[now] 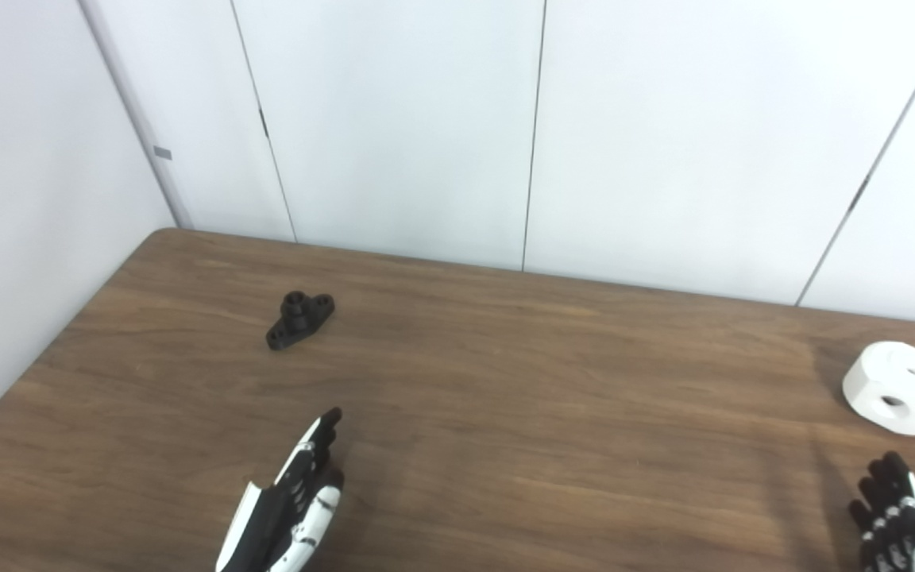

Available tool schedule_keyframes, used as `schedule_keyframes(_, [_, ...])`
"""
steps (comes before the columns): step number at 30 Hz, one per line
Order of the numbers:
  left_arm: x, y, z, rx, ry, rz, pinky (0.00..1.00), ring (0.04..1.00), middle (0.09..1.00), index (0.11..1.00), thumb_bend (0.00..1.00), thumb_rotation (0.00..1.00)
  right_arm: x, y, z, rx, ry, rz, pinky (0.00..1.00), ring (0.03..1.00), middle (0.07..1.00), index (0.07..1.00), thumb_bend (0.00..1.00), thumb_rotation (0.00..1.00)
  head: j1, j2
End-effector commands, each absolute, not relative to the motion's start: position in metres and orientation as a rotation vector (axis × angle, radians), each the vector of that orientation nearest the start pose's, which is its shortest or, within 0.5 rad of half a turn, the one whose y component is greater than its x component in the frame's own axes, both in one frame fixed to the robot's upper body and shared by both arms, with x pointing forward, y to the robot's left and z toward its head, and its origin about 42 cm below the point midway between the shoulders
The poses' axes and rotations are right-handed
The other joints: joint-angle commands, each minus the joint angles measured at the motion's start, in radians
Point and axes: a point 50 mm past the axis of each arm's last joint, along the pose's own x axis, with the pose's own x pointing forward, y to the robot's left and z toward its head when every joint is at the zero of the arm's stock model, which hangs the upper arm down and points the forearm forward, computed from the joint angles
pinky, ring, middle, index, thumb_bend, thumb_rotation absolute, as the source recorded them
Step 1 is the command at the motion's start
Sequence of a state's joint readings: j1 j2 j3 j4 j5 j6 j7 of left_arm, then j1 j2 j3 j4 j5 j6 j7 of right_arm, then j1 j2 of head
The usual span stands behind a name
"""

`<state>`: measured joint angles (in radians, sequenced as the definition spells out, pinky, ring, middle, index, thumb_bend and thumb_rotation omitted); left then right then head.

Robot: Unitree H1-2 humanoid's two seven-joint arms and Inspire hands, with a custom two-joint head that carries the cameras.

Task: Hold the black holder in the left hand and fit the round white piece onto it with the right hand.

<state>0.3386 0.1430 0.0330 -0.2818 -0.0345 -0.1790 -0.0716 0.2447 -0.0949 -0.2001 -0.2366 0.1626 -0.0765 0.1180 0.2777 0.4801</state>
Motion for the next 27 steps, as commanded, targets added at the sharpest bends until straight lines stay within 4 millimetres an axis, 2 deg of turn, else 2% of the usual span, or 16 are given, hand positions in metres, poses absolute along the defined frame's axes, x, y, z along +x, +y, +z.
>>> schedule_keyframes(1, [0.1646,0.2553,0.1037,0.11,-0.113,0.003,1.0,1.0,0.995,0.956,0.25,0.6,0.1267,-0.3019,0.092,-0.003,0.028,-0.161,1.0,1.0,1.0,1.0,0.41,1.0,0.001,0.0])
schedule_keyframes(7, [0.1656,0.2541,0.1015,0.111,-0.119,0.01,1.0,1.0,0.985,0.948,0.27,0.59,0.1271,-0.3024,0.0896,0.0,0.027,-0.156,1.0,1.0,1.0,1.0,0.38,1.0,0.034,-0.017])
schedule_keyframes(13, [0.1656,0.2503,0.1007,0.103,-0.116,0.021,1.0,1.0,0.982,0.939,0.26,0.51,0.1273,-0.3054,0.0866,0.004,0.026,-0.154,1.0,1.0,1.0,1.0,0.37,1.0,0.055,-0.028])
schedule_keyframes(23, [0.1638,0.2497,0.0996,0.107,-0.113,0.012,1.0,1.0,0.994,0.958,0.31,0.55,0.1275,-0.3074,0.0845,0.005,0.027,-0.157,1.0,1.0,1.0,1.0,0.38,1.0,0.054,-0.034])
schedule_keyframes(27, [0.1643,0.2504,0.1044,0.117,-0.129,0.025,1.0,1.0,0.994,0.959,0.34,0.52,0.1288,-0.3062,0.0851,0.007,0.028,-0.159,1.0,1.0,1.0,1.0,0.38,1.0,0.053,-0.036])
